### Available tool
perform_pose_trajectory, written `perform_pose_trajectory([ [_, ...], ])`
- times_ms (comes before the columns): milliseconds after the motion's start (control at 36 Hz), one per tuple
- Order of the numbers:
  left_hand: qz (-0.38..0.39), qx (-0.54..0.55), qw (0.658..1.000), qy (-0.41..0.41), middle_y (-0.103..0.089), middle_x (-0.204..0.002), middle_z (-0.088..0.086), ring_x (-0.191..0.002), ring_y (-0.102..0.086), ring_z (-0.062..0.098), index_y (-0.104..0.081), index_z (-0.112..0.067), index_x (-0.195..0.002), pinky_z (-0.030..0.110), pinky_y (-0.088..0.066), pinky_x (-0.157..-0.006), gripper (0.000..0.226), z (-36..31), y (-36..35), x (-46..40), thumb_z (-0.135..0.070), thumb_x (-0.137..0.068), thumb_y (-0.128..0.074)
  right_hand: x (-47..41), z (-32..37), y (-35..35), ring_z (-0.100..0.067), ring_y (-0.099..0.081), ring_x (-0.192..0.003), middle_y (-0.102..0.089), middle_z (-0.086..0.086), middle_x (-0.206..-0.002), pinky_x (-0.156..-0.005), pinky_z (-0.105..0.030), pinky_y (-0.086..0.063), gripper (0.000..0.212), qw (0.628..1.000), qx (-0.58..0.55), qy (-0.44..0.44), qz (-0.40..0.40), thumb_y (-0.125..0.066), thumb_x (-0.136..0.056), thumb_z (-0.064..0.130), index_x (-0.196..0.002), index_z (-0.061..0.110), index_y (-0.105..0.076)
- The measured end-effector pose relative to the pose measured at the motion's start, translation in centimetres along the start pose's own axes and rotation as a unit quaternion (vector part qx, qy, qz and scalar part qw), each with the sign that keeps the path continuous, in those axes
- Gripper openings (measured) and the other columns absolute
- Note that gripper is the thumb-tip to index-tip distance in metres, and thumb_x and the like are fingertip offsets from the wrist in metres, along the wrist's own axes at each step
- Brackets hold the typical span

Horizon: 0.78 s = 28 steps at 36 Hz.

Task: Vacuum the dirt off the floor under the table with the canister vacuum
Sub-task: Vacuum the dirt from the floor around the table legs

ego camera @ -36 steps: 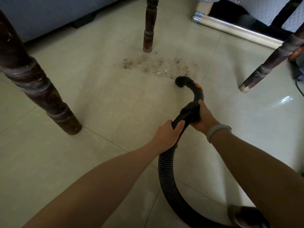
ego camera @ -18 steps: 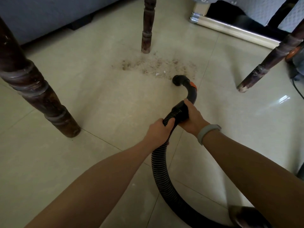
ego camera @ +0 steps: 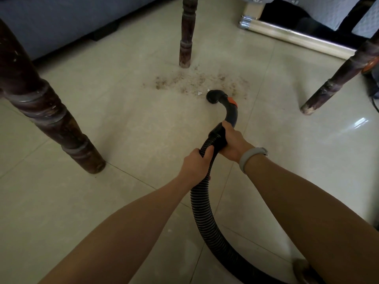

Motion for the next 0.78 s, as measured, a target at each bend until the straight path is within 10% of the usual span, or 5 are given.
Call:
perform_pose_trajectory([
  [250,-0.002,0.008,1.000,0.001,-0.057,-0.072,0.006,-0.042,-0.057,0.015,-0.046,-0.008,-0.096,0.020,-0.045,-0.040,0.043,-0.1,0.7,0.0,-0.050,-0.098,-0.037,0.0,-0.1,-1.0,-0.031,-0.060,-0.084,-0.057,-0.018,-0.109,-0.064,-0.043,-0.052,0.042,1.000,-0.002,-0.001,0.011,-0.055,-0.095,0.032,-0.124,0.005,-0.043],
  [444,-0.018,0.025,0.999,0.010,-0.065,-0.096,0.020,-0.079,-0.067,0.036,-0.049,-0.009,-0.096,0.046,-0.057,-0.076,0.048,-0.4,1.5,0.2,-0.055,-0.095,-0.038,-0.1,0.2,-1.9,-0.031,-0.059,-0.085,-0.057,-0.018,-0.104,-0.071,-0.044,-0.052,0.035,0.999,-0.006,-0.010,0.032,-0.053,-0.096,0.030,-0.119,0.005,-0.044],
  [778,-0.033,0.083,0.995,0.035,-0.062,-0.086,0.017,-0.071,-0.067,0.036,-0.048,-0.006,-0.097,0.046,-0.058,-0.071,0.043,0.5,3.4,1.0,-0.048,-0.098,-0.038,0.1,-0.3,-5.0,-0.031,-0.061,-0.083,-0.057,-0.020,-0.112,-0.064,-0.042,-0.052,0.041,0.997,0.056,-0.014,0.056,-0.055,-0.095,0.030,-0.122,0.003,-0.043],
])
Point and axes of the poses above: each hand's wrist, its own x-axis away from the middle knuckle, its own y-axis out of the back of the hand, z = x × y, the point moved 7 cm from there along -x, towards the middle knuckle
